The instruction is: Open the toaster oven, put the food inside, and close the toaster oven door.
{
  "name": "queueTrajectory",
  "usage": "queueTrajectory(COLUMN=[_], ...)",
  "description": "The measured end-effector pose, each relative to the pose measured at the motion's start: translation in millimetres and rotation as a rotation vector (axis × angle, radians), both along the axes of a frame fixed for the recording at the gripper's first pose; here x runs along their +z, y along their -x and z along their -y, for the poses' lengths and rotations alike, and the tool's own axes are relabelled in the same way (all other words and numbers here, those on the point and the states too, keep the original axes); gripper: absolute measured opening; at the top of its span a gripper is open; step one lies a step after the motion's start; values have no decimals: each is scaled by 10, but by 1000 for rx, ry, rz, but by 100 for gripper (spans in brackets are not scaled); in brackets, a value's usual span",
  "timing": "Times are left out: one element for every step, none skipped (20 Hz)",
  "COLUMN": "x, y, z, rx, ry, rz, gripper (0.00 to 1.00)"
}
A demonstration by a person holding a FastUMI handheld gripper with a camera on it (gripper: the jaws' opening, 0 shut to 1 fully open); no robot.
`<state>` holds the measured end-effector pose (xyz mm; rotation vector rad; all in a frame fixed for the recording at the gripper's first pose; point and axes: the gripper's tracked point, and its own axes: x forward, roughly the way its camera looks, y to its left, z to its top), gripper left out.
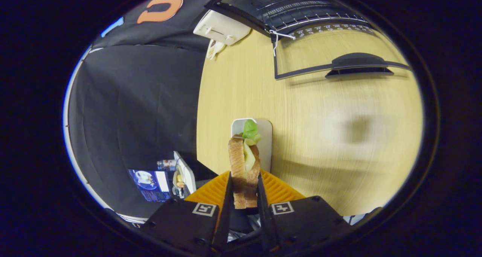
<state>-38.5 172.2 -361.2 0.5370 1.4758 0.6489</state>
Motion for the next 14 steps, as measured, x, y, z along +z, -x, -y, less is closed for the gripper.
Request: queueTrajectory(x=[17, 57, 128, 211, 323, 433, 567, 689, 811, 927, 1035, 1127, 1210, 1299], y=[14, 15, 24, 35, 55, 59, 66, 51, 34, -12, -49, -123, -194, -308], z=[-1, 1, 0, -6, -4, -5, -2, 13, 40, 83, 117, 177, 250, 346], rx=[5, 9, 14, 17, 14, 11, 4, -6, -20, -40, -65, -95, -129, -171], ry=[-1, -5, -14, -26, -40, -59, -82, -103, -123, -144, -162, -175, -186, -197], rz=[-5, -4, 0, 5, 10, 17, 28, 39, 53, 70, 90, 111, 133, 154], gripper=[37, 36, 33, 32, 31, 31, 31, 31, 31, 31, 31, 31, 31, 31])
